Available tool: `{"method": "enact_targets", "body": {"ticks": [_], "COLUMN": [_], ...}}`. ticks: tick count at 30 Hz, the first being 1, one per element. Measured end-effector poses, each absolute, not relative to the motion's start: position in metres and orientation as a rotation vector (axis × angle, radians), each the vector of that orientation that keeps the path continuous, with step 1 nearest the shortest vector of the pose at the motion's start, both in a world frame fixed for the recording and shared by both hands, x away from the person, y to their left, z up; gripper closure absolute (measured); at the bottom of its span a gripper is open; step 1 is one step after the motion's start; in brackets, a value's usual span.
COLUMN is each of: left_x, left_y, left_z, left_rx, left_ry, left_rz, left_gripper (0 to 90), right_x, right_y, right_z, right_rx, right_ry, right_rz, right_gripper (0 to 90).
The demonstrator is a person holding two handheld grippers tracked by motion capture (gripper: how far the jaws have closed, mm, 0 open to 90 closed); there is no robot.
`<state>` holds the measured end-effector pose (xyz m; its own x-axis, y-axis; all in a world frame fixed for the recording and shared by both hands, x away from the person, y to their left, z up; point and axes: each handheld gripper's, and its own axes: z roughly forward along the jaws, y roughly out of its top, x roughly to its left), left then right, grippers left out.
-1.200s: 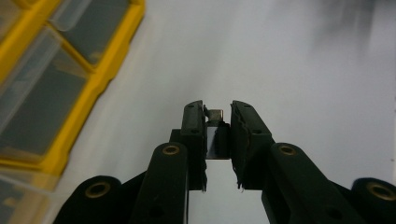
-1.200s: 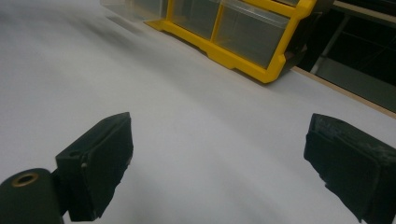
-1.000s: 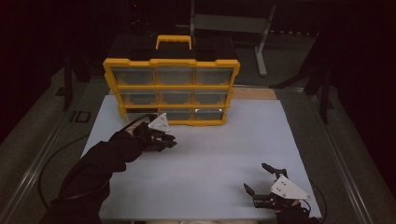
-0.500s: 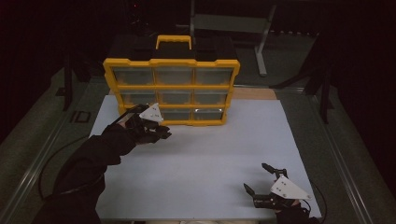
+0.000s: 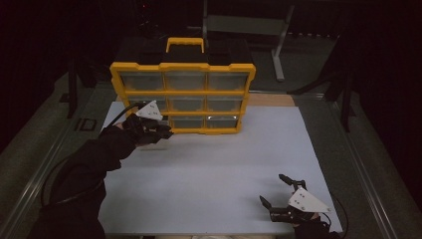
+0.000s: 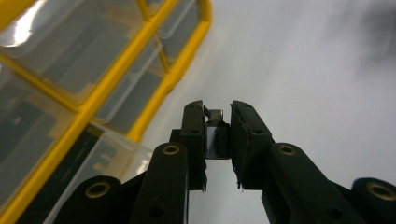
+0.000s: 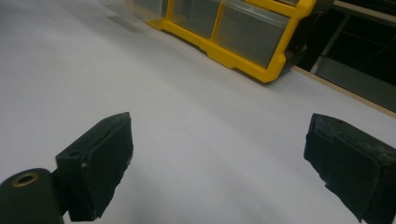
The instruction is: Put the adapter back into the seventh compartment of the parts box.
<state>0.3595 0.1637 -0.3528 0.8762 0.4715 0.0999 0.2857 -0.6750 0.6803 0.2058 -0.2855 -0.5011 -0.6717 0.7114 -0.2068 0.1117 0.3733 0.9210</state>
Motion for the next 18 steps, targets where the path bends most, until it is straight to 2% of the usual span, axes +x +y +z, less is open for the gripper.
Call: {"method": "enact_targets", "body": {"ticks": [18], "left_x": [0.372], "left_y": [0.191], "left_z": [-0.353], "left_rx": [2.265], "left_ry": [0.717], "left_rz": [0.443], "left_gripper": [76.7], "right_x": [0.206], "right_y": [-0.285], "right_z": [-0.501], "right_rx": [0.708], "right_ry": [2.044], "right_rz": [1.3], "right_gripper": [8.2]}}
